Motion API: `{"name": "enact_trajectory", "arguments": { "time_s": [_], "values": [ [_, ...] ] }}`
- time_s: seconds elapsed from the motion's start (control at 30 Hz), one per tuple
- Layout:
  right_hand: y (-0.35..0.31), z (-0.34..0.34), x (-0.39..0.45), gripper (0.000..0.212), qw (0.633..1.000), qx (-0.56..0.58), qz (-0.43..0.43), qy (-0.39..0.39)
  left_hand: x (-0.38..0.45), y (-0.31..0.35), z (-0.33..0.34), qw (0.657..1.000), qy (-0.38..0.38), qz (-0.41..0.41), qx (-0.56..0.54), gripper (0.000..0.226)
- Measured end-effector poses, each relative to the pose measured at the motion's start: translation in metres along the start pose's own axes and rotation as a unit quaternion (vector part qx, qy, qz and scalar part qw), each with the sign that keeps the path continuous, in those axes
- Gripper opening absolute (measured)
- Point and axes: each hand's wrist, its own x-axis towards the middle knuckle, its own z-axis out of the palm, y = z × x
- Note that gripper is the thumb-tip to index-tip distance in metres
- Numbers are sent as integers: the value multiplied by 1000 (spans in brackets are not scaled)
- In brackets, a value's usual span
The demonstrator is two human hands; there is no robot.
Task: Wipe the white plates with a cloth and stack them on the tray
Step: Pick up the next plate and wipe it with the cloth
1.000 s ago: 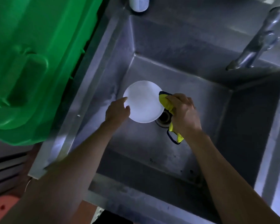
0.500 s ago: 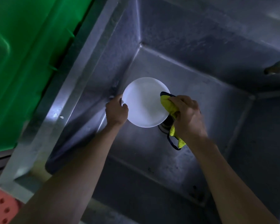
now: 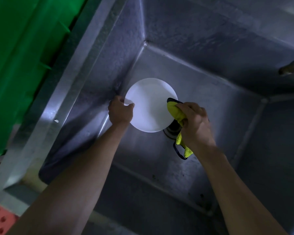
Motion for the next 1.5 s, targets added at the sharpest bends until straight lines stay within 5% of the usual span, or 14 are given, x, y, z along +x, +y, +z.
{"name": "enact_trajectory", "arguments": {
  "time_s": [0.4, 0.77, 1.03, 1.3, 1.5],
  "values": [
    [4, -7, -22, 66, 1000, 10, 22, 2, -20, -7, -9, 999, -23, -7, -37, 20],
    [-15, -28, -61, 66, 998, 16, 53, -4, -67, 12, -32, 974, -123, -86, -167, 30],
    [-32, -54, -88, 65, 998, 42, 52, 8, -112, 45, -56, 972, -198, 21, -128, 49],
    [-52, -92, -102, 66, 993, 109, 3, 44, -159, 60, -88, 909, -315, -58, -266, 46],
    [-72, -113, -102, 60, 990, 135, 9, 44, -187, 73, -106, 877, -379, -39, -294, 45]
  ]
}}
